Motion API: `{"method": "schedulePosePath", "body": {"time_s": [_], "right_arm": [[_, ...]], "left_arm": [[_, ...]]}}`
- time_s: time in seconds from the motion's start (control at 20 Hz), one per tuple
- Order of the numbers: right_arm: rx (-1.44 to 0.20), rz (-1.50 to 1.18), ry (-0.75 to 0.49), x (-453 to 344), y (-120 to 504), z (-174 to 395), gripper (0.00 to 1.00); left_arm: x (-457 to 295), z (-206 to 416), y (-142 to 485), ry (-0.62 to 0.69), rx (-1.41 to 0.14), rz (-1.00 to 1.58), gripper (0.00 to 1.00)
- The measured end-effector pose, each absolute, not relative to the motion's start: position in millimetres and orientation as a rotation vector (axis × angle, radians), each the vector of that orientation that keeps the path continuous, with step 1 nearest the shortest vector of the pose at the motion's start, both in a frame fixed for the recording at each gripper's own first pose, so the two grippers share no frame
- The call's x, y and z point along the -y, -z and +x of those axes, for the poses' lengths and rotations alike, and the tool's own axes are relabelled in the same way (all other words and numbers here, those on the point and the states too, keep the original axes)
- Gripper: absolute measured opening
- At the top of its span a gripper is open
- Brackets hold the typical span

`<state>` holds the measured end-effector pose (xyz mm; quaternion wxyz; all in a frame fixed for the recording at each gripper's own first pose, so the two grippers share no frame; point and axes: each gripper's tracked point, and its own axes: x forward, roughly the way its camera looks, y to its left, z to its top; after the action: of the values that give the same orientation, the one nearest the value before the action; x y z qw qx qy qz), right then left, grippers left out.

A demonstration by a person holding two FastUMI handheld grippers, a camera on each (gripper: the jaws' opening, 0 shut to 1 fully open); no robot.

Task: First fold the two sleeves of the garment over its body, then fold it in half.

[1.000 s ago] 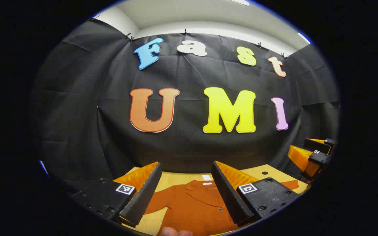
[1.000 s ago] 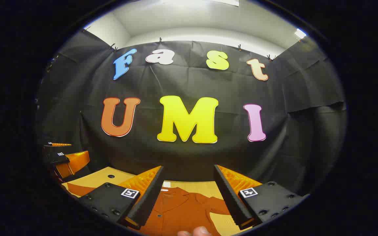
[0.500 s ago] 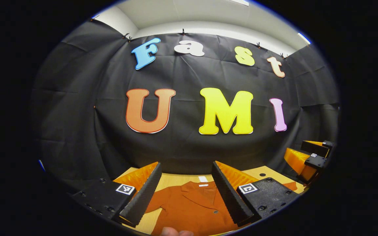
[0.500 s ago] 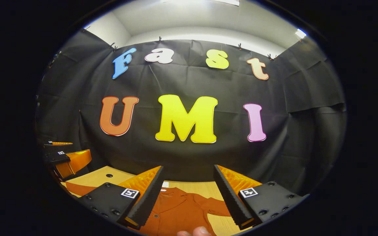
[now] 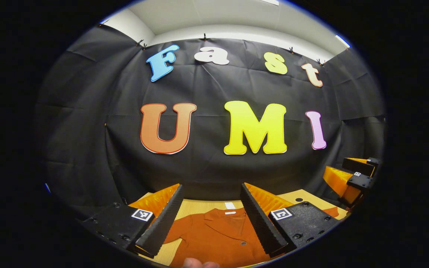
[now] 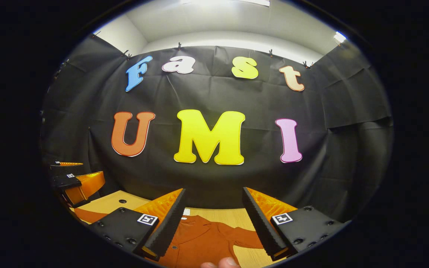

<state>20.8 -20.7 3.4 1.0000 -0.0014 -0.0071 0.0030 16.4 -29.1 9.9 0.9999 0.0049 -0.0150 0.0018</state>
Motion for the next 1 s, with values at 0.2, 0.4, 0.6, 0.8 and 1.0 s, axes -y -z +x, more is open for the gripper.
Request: {"method": "schedulePosePath", "body": {"time_s": [0.2, 0.4, 0.6, 0.8, 1.0], "right_arm": [[0.019, -0.006, -0.011, 18, -6, 22, 0.95], [0.003, 0.030, -0.008, 18, -3, 25, 0.94], [-0.001, 0.021, -0.001, 21, -4, 27, 0.95], [0.001, 0.024, -0.004, 23, -4, 30, 0.95], [-0.004, 0.032, -0.006, 24, -2, 32, 0.95]], "left_arm": [[29, 17, -11, -0.018, 0.034, 0.013, 0.99], [28, 18, -14, -0.021, 0.040, 0.017, 0.99], [26, 19, -15, -0.027, 0.040, 0.013, 0.99], [27, 19, -13, -0.031, 0.037, 0.011, 0.99], [28, 21, -14, -0.032, 0.037, 0.018, 0.99]]}}
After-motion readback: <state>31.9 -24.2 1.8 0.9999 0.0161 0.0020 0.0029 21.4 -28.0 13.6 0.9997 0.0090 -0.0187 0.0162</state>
